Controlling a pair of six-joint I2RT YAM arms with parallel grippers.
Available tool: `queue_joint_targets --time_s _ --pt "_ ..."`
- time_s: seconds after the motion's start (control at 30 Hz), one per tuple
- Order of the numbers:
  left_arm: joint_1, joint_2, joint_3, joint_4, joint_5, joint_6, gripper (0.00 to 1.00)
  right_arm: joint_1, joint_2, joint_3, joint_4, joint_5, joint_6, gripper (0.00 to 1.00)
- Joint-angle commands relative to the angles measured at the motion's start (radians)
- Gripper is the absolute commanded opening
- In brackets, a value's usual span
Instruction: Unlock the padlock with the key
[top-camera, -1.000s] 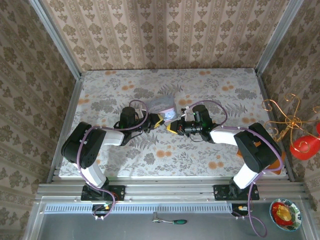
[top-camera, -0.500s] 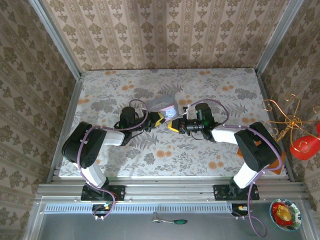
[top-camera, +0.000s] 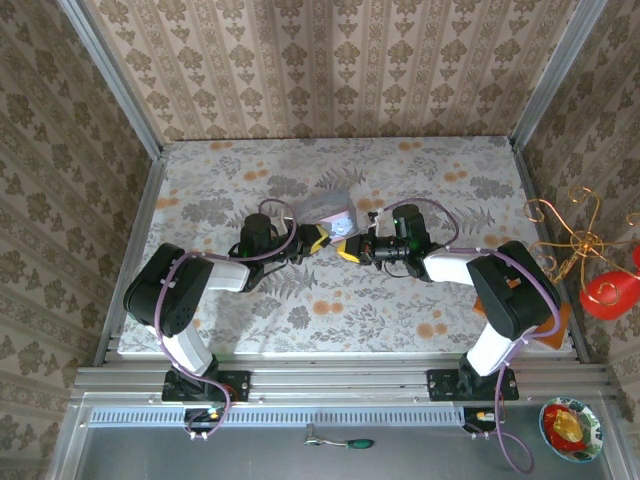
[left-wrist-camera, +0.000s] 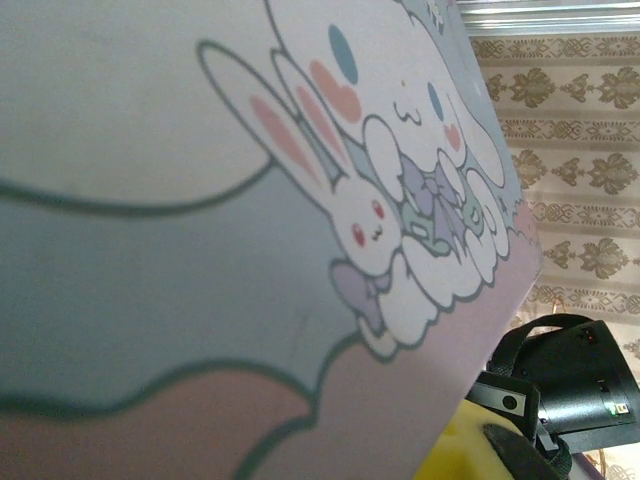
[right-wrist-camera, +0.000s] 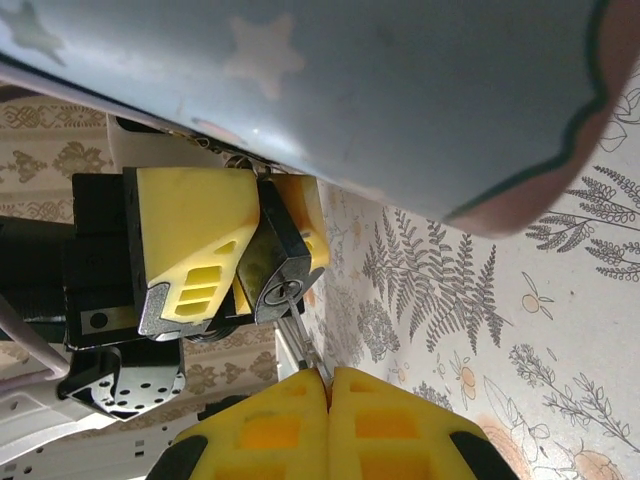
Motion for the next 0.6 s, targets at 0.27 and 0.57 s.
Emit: queue_joint_targets --time_s 0.27,0.57 --pt "-0.045 -0.004 0.033 0.082 0.066 0.006 0.02 0.005 0.055 0.010 0.157 0.074 0.135 0.00" --pt "-0.062 0.011 0.035 0.089 0.054 0.004 0.02 0.014 0.082 0.000 0.246 0.108 0.219 0.00"
